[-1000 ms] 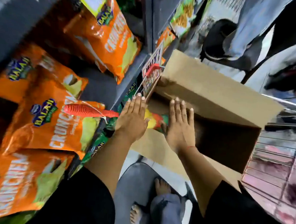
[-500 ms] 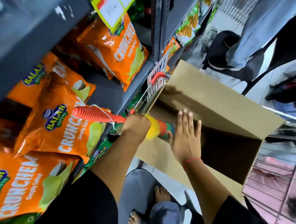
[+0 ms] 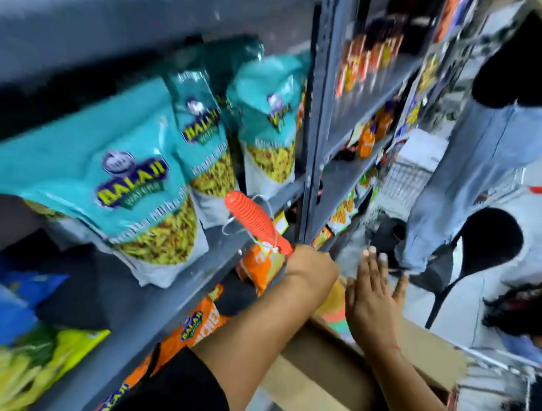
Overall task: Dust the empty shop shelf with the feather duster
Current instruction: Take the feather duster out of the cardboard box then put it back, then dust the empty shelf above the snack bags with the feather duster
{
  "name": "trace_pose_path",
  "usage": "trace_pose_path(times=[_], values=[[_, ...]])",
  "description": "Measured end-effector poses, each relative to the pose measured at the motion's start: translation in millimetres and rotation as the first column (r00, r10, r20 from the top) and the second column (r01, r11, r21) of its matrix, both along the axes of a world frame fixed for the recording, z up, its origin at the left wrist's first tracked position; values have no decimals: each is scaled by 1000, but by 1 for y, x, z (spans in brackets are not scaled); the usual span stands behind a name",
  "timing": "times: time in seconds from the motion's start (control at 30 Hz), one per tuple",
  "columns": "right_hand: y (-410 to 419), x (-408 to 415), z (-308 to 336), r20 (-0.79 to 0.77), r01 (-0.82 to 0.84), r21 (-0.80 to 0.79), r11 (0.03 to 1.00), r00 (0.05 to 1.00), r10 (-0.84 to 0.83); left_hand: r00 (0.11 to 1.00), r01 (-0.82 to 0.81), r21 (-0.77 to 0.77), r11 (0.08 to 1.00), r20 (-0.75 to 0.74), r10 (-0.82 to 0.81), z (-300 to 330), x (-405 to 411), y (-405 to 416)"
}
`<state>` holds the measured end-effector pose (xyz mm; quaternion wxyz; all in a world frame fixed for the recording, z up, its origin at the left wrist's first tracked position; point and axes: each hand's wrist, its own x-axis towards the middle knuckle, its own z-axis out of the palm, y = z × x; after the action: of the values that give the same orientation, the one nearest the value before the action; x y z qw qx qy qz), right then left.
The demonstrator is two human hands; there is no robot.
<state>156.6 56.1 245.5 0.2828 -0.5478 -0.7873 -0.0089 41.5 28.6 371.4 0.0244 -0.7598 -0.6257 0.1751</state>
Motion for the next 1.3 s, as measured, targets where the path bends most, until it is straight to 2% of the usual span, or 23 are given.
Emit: trace_pose_path(times=[0.1,0.23,0.3,0.4,0.47,0.6,0.73,0.87,0.93,1.0,1.13,1.23,1.3], values=[[7,1,60,-66,32,108,994,998,-25,999,-40,90,995,27,38,61,3,-13],[15,1,132,-113,52,207,977,993,-29,998,-11,249,969,-54,25,144,4,-38],[20,-3,162,-138,64,238,969,990,-31,998,-33,326,945,-42,49,180,4,-51],[22,-19,215,-221,77,299,951,975,-9,986,-156,434,887,17,166,235,-9,-81],[19,-36,249,-289,64,366,928,956,47,984,-153,507,848,4,176,262,-19,-105],[-2,-81,321,-441,55,510,858,873,206,944,-245,657,713,-7,330,305,-56,-164],[-24,-122,361,-525,35,589,807,776,350,860,-381,740,555,63,506,323,-99,-213],[-45,-167,370,-639,4,573,819,629,444,773,-516,744,426,190,605,322,-139,-237],[-51,-190,368,-683,-35,532,846,572,454,743,-565,719,404,232,628,313,-157,-235],[-54,-211,363,-656,-106,519,848,588,474,732,-604,664,441,242,637,301,-171,-226],[-48,-250,348,-444,-324,489,810,707,551,727,-669,525,526,313,611,282,-203,-205],[-37,-265,340,-402,-406,415,814,721,565,692,-713,445,542,322,647,287,-225,-193],[-36,-265,340,-387,-412,430,804,720,576,673,-730,432,529,327,663,299,-234,-183]])
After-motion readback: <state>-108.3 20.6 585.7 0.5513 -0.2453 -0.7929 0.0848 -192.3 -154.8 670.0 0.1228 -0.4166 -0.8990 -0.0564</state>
